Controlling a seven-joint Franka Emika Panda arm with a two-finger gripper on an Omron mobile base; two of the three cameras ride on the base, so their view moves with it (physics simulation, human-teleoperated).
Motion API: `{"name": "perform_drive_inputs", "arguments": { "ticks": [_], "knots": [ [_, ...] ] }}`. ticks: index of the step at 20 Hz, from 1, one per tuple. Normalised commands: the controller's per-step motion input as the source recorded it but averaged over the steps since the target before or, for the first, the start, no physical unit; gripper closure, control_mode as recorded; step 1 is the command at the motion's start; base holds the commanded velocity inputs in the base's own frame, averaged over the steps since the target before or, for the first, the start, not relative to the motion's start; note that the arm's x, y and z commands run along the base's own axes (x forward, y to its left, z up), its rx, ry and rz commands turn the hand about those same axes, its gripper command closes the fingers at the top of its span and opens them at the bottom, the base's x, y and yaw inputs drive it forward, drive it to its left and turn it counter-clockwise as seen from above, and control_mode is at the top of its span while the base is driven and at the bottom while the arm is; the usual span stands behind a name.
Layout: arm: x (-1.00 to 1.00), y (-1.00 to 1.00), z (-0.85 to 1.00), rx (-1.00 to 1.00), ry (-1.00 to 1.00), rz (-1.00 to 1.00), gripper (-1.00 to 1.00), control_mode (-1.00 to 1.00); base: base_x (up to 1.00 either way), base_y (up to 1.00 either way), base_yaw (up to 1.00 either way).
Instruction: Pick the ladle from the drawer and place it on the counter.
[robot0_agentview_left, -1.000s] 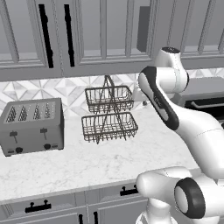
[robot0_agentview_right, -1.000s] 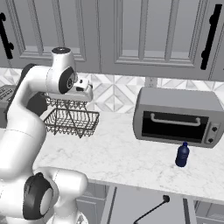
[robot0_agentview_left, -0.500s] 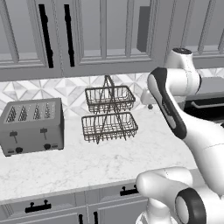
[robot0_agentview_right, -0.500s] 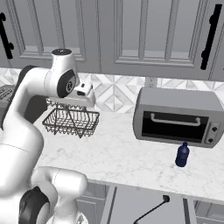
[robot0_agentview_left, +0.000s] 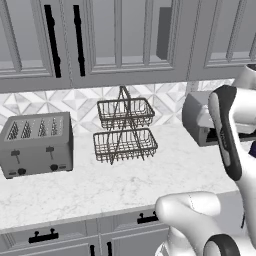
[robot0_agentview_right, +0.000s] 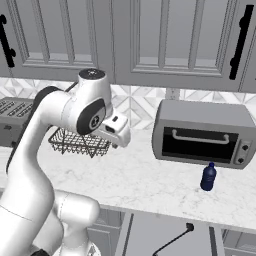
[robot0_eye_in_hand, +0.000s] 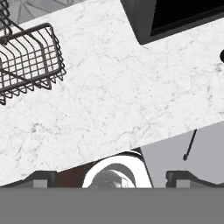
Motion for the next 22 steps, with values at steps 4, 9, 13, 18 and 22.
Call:
{"name": "perform_drive_inputs", "arguments": {
  "ticks": [4, 9, 13, 18, 22],
  "knots": [
    [-0.74, -0.93, -0.02, 0.1, 0.0, -0.32, -1.0, -1.0, 0.0, 0.0, 0.0],
    [-0.79, -0.97, -0.17, 0.1, 0.0, -0.36, -1.0, -1.0, 0.0, 0.0, 0.0],
    [-0.71, -0.95, -0.32, 0.1, 0.0, -0.38, -1.0, -1.0, 0.0, 0.0, 0.0],
    [-0.74, -0.97, -0.43, 0.11, 0.0, -0.37, -1.0, -1.0, 0.0, 0.0, 0.0],
    [-0.26, -0.56, -0.49, 0.13, 0.01, -0.23, -1.0, -1.0, 0.0, 0.0, 0.0]
  ]
}}
